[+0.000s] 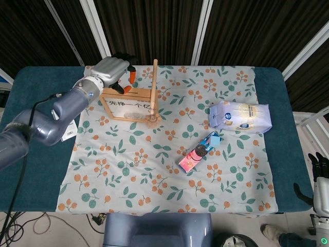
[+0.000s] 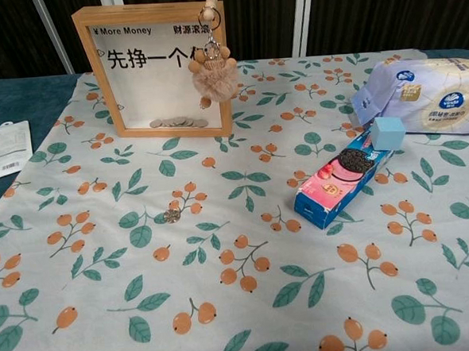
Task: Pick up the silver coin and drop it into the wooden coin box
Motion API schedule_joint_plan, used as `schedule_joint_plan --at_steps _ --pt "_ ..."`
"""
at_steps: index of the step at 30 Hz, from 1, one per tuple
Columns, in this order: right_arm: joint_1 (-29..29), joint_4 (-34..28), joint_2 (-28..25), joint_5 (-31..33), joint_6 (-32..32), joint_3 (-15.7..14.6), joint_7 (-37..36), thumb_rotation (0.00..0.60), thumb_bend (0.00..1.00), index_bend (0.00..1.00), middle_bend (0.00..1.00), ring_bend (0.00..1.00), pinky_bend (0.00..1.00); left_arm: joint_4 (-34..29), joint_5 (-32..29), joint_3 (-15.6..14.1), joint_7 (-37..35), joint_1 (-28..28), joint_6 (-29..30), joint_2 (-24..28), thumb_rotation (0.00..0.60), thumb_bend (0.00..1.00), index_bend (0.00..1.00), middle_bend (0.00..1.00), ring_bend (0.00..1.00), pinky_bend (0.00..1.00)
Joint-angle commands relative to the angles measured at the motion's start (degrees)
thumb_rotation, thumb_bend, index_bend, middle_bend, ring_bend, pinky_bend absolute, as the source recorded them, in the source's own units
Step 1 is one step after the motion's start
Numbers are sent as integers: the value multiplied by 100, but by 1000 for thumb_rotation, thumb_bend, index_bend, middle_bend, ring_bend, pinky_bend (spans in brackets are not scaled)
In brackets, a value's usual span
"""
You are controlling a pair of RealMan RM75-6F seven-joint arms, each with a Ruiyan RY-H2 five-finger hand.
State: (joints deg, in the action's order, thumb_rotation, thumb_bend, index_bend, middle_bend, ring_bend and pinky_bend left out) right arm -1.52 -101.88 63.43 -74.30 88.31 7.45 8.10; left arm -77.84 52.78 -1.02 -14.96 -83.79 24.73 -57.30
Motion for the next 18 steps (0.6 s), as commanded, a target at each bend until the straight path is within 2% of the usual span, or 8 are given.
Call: schedule_joint_plan --at_steps 1,4,7,10,12,18 --pt "9 5 0 7 -19 1 -4 600 369 96 46 4 0 -1669 697 51 509 1017 1482 952 600 344 516 69 0 0" --pt "11 3 1 3 -26 -5 -1 600 369 96 46 4 0 -2182 1007 -92 661 1516 2022 1008 600 321 511 67 0 0" --pt "17 2 7 -14 -34 -12 -5 600 369 96 46 4 0 -2502 1471 -322 657 2242 2723 651 600 317 510 67 0 0" --pt "11 -6 2 -28 -33 -24 -16 600 369 96 46 4 0 -2256 1798 -512 839 2695 2960 -65 600 294 504 69 0 0" --pt "14 -3 6 -6 -39 -14 -27 600 369 96 46 4 0 -1979 1882 -590 1077 2853 2889 -610 600 278 497 70 0 0" --pt "-8 -33 -13 58 -8 24 -76 600 369 96 46 4 0 -1231 1805 -384 2034 2930 2777 -1989 600 278 492 71 0 0"
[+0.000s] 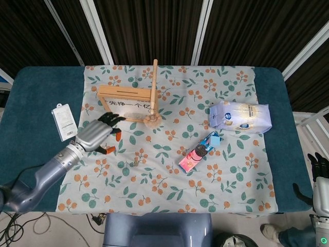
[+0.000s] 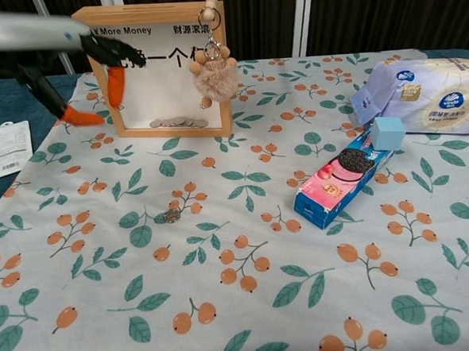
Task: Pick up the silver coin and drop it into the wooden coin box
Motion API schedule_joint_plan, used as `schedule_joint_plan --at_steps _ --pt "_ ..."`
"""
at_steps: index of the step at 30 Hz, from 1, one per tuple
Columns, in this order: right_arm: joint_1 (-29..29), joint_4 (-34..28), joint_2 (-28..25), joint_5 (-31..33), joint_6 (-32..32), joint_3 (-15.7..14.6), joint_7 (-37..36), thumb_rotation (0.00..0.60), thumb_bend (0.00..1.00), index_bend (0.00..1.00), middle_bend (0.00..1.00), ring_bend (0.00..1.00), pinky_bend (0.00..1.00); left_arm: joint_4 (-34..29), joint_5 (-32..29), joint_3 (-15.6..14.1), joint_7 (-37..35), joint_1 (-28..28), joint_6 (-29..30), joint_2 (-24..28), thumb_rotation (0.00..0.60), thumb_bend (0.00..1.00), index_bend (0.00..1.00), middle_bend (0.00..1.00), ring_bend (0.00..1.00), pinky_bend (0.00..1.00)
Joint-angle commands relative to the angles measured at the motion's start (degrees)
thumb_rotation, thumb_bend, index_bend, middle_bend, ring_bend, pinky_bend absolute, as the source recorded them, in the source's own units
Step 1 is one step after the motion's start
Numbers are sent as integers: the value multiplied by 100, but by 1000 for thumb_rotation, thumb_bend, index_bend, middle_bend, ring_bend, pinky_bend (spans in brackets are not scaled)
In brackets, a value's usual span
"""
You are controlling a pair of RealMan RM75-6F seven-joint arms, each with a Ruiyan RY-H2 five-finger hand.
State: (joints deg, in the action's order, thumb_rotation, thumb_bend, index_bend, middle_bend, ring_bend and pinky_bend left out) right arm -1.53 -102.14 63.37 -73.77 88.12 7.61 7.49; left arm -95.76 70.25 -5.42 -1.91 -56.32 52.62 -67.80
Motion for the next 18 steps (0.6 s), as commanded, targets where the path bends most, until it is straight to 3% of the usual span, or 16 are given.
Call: schedule_joint_plan --at_steps 1,8,18 --pt "-10 -4 -12 4 13 6 -17 600 369 96 46 4 0 637 20 95 854 157 -87 -1085 600 278 490 70 0 0" --pt "-19 -24 -30 14 -5 -1 -73 600 369 96 46 4 0 1092 -566 266 1563 -101 -884 -1879 600 258 474 66 0 0" --pt "-24 -47 -59 75 -37 14 -124 600 369 96 46 4 0 1718 -1108 484 2309 -178 -991 -2515 600 199 468 63 0 0"
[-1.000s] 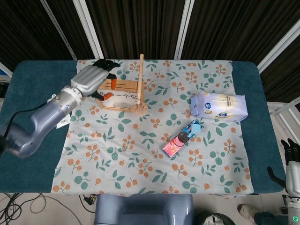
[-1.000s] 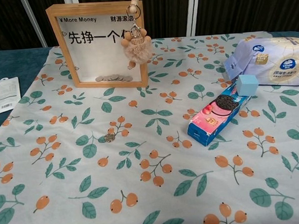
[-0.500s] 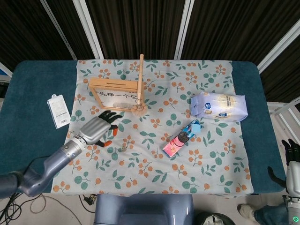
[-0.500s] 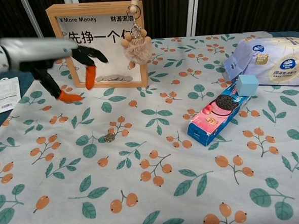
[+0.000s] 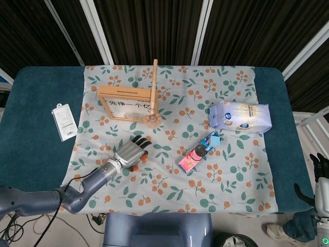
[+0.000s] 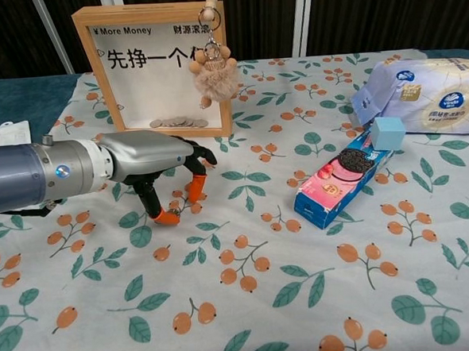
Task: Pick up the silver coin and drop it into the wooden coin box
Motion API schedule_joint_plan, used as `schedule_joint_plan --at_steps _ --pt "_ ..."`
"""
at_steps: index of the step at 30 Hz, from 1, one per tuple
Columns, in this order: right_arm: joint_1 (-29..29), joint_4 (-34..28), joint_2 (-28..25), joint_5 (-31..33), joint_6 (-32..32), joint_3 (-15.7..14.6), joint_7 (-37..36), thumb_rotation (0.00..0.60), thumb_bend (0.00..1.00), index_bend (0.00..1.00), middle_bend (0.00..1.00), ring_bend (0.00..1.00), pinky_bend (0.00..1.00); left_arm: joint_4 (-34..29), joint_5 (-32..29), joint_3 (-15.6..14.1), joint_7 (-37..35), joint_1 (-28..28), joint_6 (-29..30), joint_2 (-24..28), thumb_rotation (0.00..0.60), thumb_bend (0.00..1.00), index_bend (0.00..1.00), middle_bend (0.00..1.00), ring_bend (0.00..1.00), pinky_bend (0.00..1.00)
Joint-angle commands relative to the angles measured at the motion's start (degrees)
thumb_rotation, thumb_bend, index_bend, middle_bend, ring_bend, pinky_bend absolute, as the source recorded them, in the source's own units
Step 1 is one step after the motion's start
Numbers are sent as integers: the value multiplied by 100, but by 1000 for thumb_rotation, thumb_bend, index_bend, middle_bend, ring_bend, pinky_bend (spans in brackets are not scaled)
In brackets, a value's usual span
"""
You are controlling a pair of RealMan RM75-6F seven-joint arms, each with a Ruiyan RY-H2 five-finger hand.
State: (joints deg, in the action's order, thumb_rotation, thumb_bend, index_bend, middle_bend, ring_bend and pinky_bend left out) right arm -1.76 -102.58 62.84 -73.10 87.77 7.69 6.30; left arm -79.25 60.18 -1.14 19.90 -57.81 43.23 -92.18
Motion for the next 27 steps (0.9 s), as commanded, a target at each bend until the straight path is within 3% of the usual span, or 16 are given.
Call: schedule_joint_plan --at_steps 1,11,15,27 --pt "-1 -4 -10 14 0 11 -10 600 369 96 46 4 0 66 -124 69 165 -37 -68 -73 600 193 467 62 0 0" --pt "11 -20 -28 59 -52 4 15 600 369 96 46 4 0 -139 -180 161 520 -26 20 125 600 163 465 60 0 0" --pt "13 -38 -37 82 -54 8 40 600 369 96 46 4 0 -195 -165 185 629 21 145 155 600 104 464 60 0 0" --pt "10 -34 -42 114 -41 29 18 600 369 96 46 4 0 70 -112 172 907 104 272 -110 600 34 464 64 0 0"
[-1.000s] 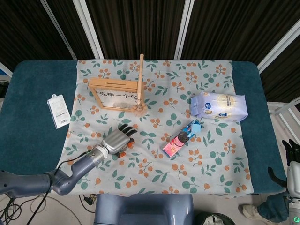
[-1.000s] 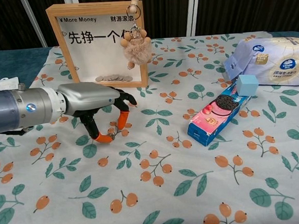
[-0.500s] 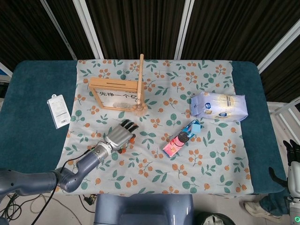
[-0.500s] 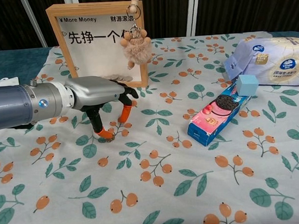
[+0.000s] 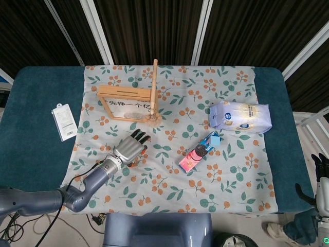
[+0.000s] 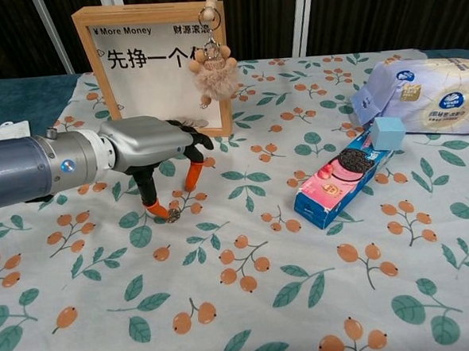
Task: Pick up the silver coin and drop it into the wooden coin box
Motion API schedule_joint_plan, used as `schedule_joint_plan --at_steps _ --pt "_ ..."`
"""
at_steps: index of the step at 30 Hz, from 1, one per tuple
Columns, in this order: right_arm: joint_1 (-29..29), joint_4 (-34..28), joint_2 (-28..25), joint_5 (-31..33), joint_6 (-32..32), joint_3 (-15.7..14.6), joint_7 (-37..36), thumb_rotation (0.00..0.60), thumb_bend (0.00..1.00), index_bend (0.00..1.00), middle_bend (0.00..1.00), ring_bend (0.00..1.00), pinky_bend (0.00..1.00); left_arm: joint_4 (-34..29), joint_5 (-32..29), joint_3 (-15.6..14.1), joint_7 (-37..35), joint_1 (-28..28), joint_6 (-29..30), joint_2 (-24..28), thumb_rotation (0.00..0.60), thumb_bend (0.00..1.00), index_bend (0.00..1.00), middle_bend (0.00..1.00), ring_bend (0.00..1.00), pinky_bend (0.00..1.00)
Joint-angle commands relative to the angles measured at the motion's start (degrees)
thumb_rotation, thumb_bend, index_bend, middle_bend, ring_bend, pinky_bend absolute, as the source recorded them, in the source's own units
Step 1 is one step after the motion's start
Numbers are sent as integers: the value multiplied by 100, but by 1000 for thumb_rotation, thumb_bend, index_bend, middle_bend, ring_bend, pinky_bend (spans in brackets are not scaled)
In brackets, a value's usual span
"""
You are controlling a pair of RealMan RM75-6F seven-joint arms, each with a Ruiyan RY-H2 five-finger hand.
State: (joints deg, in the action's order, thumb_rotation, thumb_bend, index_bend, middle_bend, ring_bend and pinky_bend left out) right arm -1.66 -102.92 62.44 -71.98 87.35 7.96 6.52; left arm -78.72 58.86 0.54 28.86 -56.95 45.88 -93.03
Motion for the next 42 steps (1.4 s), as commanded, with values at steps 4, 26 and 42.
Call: schedule_joint_plan --at_steps 4,26,42 --pt "-1 -4 -12 10 -3 3 -8 600 369 96 46 4 0 39 83 27 12 47 20 -49 600 34 465 65 0 0" --pt "3 -53 -24 81 -22 -2 77 600 369 96 46 4 0 109 77 121 77 94 -158 -111 600 34 466 64 0 0" --pt "6 -73 -32 113 -31 -7 118 600 369 96 46 4 0 206 146 148 44 115 -236 -157 600 34 478 67 0 0"
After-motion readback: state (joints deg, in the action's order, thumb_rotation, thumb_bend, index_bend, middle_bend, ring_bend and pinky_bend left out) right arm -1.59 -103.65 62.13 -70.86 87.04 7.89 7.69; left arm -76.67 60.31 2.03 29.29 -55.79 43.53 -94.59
